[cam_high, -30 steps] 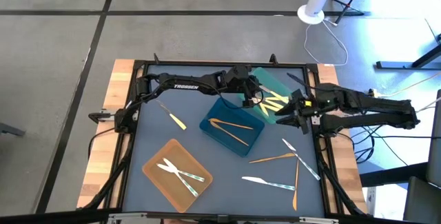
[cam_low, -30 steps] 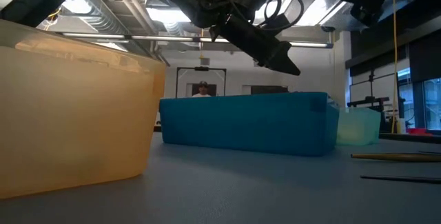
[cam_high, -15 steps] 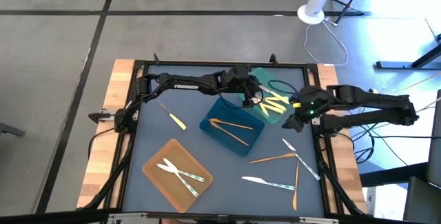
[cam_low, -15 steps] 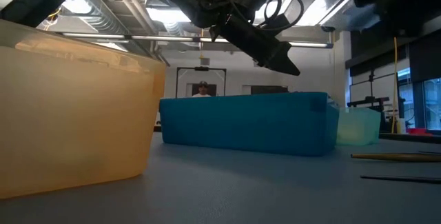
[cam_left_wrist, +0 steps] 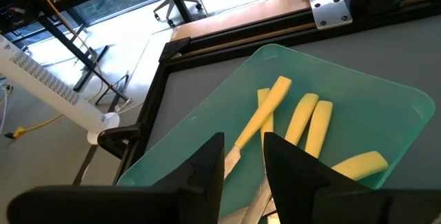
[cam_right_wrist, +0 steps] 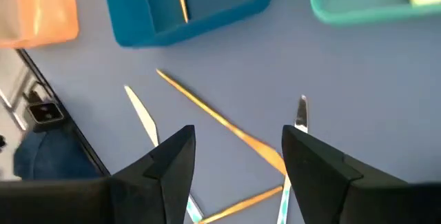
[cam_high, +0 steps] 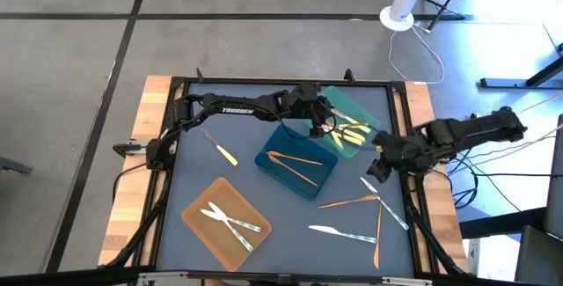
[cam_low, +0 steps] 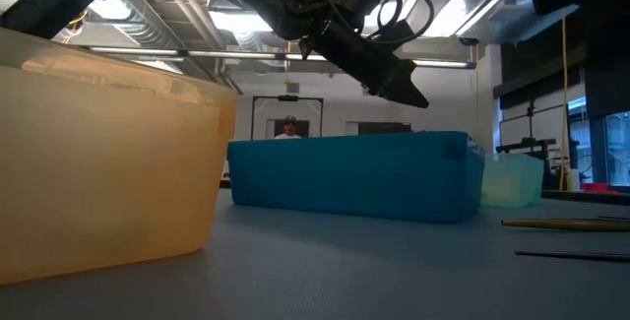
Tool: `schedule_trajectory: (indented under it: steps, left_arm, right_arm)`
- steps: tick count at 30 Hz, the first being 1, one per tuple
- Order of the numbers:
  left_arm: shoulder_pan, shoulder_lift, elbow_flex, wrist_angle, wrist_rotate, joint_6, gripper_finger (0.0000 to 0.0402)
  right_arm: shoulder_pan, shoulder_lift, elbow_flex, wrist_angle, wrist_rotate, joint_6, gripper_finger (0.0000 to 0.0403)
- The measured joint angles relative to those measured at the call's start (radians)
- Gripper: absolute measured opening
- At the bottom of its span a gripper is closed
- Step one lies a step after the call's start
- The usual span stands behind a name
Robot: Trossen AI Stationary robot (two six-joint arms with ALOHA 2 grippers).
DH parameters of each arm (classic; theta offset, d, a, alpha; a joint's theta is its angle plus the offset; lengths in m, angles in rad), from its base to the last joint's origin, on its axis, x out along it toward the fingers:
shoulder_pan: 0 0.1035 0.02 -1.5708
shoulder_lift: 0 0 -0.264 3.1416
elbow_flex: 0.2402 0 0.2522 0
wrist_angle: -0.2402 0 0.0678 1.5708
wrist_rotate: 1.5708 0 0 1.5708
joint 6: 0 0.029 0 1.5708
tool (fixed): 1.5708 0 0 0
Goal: Sort silverware by color (type)
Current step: Put the left blue knife into the orange bin
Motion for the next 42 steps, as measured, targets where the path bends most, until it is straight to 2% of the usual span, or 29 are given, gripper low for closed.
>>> schedule_trajectory:
  steps: [8, 19, 31, 42]
  left_arm:
    - [0.000, 0.000, 0.000, 0.000, 0.000, 0.000, 0.0096]
    - [0.000, 0.000, 0.000, 0.000, 0.000, 0.000, 0.0096]
    - [0.000, 0.000, 0.000, 0.000, 0.000, 0.000, 0.0096]
    - [0.000, 0.000, 0.000, 0.000, 0.000, 0.000, 0.0096]
  right_arm:
    - [0.249, 0.127, 0.000, -0.047, 0.031, 0.178, 0.0204]
    - [0.510, 0.330, 0.000, -0.040, 0.031, 0.283, 0.0204]
    - [0.707, 0.439, 0.000, -0.040, 0.031, 0.538, 0.0204]
    - [0.802, 0.549, 0.000, 0.003, 0.031, 0.631, 0.0204]
